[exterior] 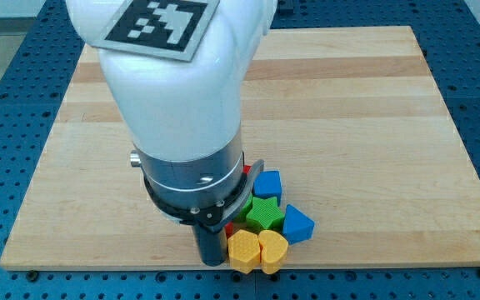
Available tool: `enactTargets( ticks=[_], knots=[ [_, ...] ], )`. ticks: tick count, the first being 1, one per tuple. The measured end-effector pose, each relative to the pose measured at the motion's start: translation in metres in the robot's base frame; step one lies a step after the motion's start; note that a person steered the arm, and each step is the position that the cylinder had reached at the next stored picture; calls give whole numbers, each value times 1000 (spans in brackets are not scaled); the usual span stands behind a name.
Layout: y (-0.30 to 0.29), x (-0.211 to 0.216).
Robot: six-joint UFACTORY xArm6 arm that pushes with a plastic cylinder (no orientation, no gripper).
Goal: Move your arm to the right of the yellow heart
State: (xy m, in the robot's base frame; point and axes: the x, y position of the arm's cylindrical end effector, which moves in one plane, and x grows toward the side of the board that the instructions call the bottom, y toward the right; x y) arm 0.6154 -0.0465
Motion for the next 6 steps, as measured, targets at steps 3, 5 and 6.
enactTargets(
  ticks=[3, 5, 6],
  knots=[
    [-58, -69],
    [93, -188],
    [211, -165]
  ],
)
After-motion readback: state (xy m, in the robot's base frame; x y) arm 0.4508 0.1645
